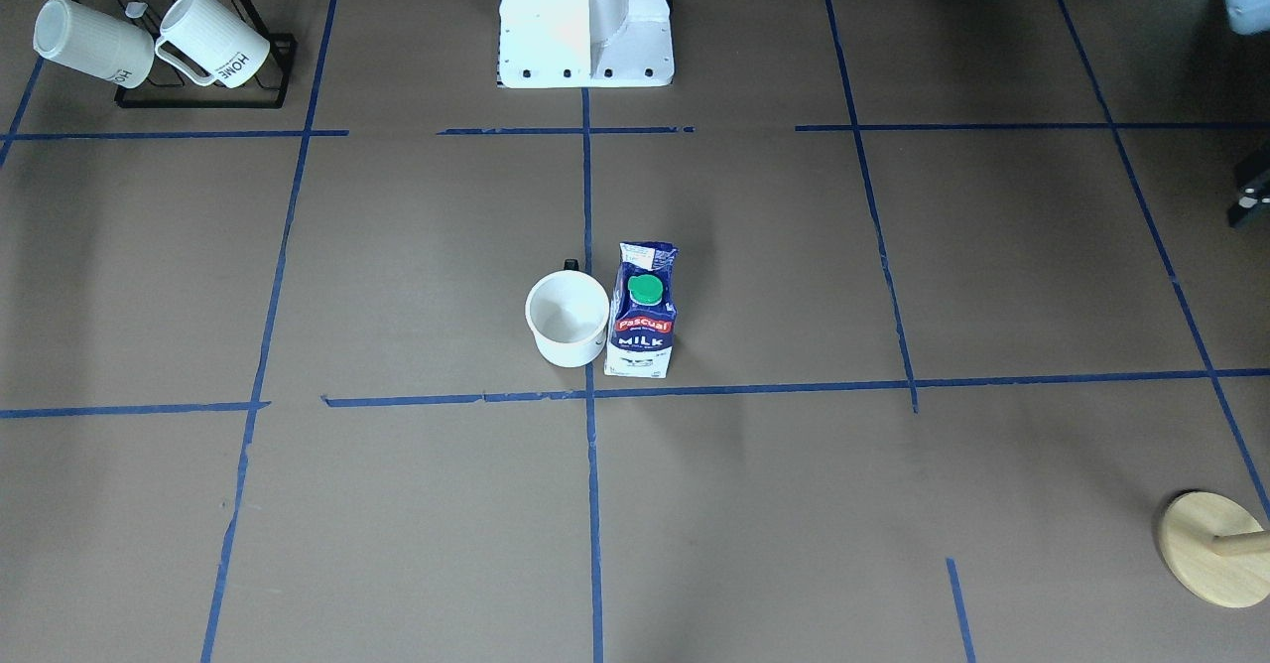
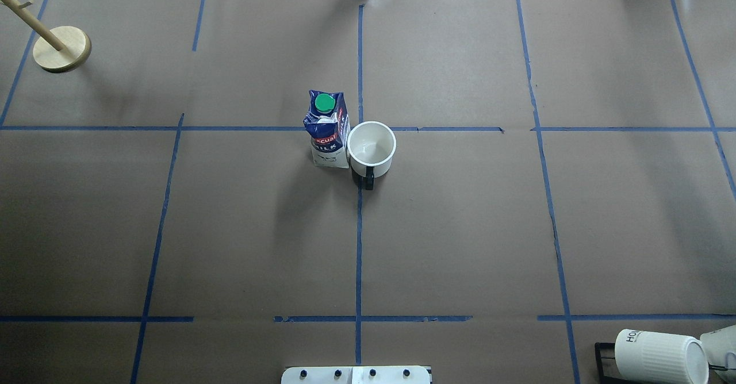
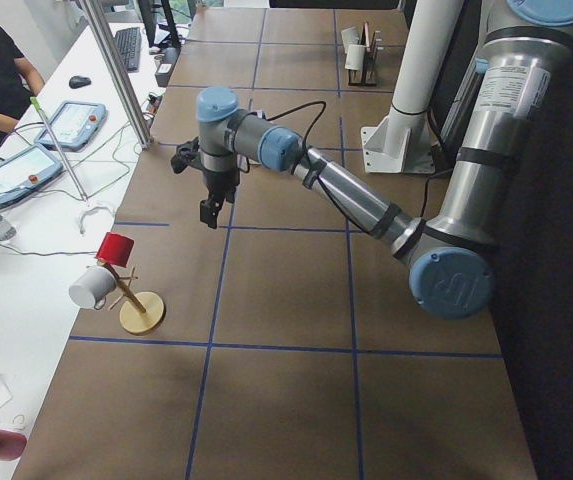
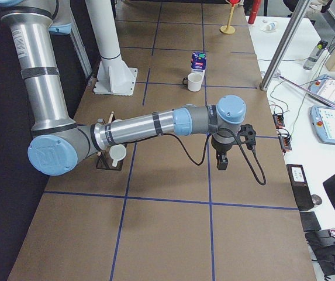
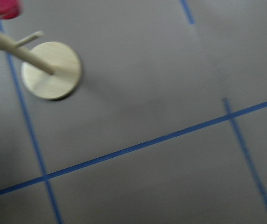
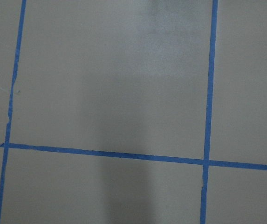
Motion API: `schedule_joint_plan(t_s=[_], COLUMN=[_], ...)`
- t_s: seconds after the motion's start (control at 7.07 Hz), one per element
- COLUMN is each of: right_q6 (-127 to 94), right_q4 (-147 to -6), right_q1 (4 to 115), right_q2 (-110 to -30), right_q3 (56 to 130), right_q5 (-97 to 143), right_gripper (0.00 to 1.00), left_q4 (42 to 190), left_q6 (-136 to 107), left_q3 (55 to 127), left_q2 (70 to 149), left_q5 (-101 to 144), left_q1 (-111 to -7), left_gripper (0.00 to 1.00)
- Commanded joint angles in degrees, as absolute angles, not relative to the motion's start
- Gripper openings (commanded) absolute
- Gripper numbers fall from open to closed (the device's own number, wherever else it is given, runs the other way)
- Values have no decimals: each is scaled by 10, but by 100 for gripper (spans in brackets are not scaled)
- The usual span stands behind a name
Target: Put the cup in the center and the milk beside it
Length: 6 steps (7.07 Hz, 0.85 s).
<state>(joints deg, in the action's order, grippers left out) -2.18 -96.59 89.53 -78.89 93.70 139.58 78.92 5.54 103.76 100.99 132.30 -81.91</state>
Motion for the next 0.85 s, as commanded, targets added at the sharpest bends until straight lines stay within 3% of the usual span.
schedule_joint_plan(t_s=[0.0,0.42,0.71], right_q6=[-5,16,16], right_q4=[-993,-1029,-1036], right_q1=[895,883,879], right_q2=[-783,-765,-765], right_q3=[938,932,972], right_q5=[1397,1396,1395], right_gripper=[100,100,100], left_q4=[789,789,788], left_q6=[74,74,74], left_q3=[1014,1006,1005], left_q2=[1008,1008,1001], left_q5=[1337,1338,1338], left_q1=[-829,-829,-830], left_gripper=[100,100,100])
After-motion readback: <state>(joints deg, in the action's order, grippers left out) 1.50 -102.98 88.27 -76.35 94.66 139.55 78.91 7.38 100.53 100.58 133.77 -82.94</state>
